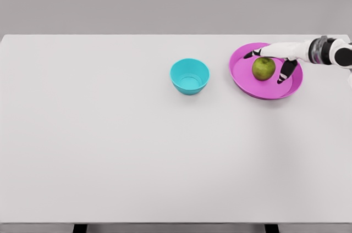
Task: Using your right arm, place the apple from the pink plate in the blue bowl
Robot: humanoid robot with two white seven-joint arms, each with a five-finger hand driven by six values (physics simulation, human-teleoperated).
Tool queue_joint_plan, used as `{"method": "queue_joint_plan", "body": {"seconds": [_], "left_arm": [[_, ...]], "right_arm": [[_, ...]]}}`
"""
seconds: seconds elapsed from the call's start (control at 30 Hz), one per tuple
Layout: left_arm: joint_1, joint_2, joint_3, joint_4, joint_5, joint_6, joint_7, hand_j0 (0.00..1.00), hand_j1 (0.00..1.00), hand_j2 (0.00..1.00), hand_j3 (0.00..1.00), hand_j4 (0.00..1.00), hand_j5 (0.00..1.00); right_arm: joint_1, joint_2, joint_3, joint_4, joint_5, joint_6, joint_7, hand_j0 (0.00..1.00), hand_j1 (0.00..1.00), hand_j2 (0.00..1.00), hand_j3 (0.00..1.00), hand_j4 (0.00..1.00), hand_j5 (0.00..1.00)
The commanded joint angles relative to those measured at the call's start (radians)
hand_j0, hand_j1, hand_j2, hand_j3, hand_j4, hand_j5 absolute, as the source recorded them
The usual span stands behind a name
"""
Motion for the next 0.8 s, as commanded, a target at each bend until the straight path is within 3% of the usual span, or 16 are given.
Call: {"method": "queue_joint_plan", "body": {"seconds": [0.0, 0.07, 0.2, 0.3, 0.53, 0.77], "left_arm": [[0.002, 0.000, -0.001, 0.000, 0.000, 0.000, 0.000, 1.00, 1.00, 1.00, 1.00, 1.00, 1.00], [0.000, 0.000, 0.000, 0.000, 0.000, 0.000, 0.000, 1.00, 1.00, 1.00, 1.00, 1.00, 1.00], [0.000, 0.000, 0.000, 0.000, 0.000, 0.000, 0.000, 1.00, 1.00, 1.00, 1.00, 1.00, 1.00], [0.000, 0.000, 0.000, 0.000, 0.000, 0.000, 0.000, 1.00, 1.00, 1.00, 1.00, 1.00, 1.00], [0.000, 0.000, 0.000, 0.000, -0.001, 0.000, 0.000, 1.00, 1.00, 1.00, 1.00, 1.00, 1.00], [0.000, 0.000, 0.000, 0.000, 0.000, 0.000, 0.000, 1.00, 1.00, 1.00, 1.00, 1.00, 1.00]], "right_arm": [[0.000, 0.010, -0.001, 0.018, 0.002, 0.003, 0.000, 1.00, 1.00, 1.00, 1.00, 1.00, 1.00], [0.000, 0.012, 0.007, 0.018, 0.005, 0.003, 0.000, 1.00, 1.00, 1.00, 1.00, 1.00, 1.00], [0.000, 0.012, 0.016, 0.013, 0.005, -0.007, 0.000, 0.55, 0.55, 0.55, 0.55, 0.55, 0.55], [0.000, 0.012, 0.016, 0.012, 0.005, -0.008, 0.000, 0.44, 0.44, 0.44, 0.44, 0.44, 0.44], [-0.015, 0.009, 0.008, -0.001, 0.011, -0.008, 0.000, 0.42, 0.42, 0.42, 0.42, 0.42, 0.42], [-0.035, -0.005, -0.001, -0.119, 0.009, -0.010, 0.000, 0.42, 0.42, 0.42, 0.42, 0.42, 0.42]]}}
